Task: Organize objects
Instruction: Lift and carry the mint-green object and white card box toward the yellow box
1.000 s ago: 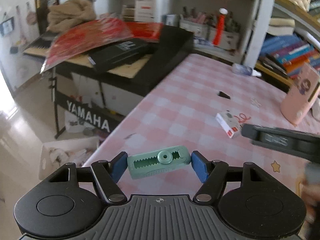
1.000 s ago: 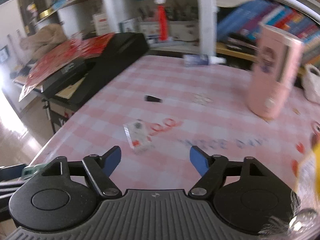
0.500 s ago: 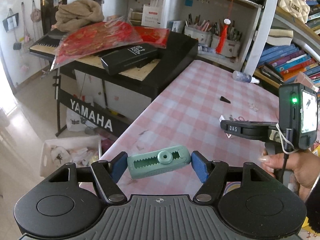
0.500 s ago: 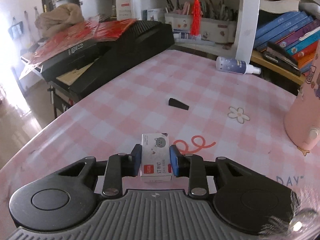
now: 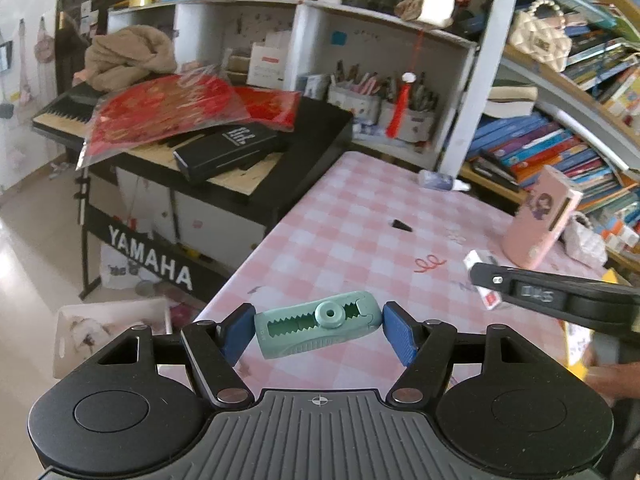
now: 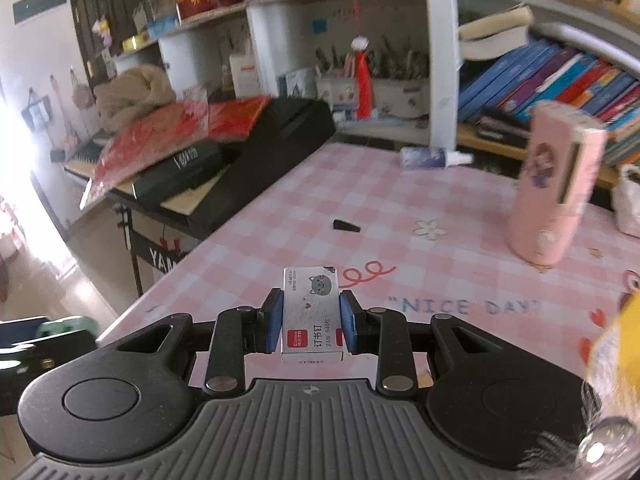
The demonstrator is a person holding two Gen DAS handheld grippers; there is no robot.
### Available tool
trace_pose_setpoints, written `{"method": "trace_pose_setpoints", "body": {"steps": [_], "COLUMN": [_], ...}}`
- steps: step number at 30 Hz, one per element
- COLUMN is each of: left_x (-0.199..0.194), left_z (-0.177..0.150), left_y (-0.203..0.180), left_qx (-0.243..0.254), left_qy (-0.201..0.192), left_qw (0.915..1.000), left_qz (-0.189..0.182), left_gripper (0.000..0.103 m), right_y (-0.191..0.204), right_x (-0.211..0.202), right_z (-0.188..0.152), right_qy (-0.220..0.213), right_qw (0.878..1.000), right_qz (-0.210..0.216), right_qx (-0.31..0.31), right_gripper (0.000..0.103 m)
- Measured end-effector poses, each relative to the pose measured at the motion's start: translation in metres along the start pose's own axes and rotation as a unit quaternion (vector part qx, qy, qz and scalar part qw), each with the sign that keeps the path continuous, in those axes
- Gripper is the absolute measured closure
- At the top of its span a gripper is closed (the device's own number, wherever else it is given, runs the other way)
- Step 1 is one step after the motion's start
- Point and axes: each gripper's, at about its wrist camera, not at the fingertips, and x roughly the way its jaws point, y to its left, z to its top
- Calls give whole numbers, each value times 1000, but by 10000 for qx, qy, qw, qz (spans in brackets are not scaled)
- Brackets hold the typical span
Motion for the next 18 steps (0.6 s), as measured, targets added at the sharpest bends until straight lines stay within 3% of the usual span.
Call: {"method": "trace_pose_setpoints", "body": {"steps": [6, 12, 18], "left_x": [-16, -28, -48], "left_z": [-6, -18, -38], "left_y": [6, 7, 10], "left_qx": [134, 288, 489], "left_qy": [-108, -27, 70], "left_qw": [9993, 9977, 9948], "left_qz": [-340, -609, -890], "left_gripper": [34, 34, 34], "right_y": [-1, 3, 19], "right_x": [-51, -71, -102], "right_z": [-15, -46, -74], "right_qy": [-141, 70, -10], "right_qw": [9985, 9951, 9926], "right_qz": [-291, -701, -945], "right_qx": [432, 692, 765], "right_gripper": [75, 75, 75]}}
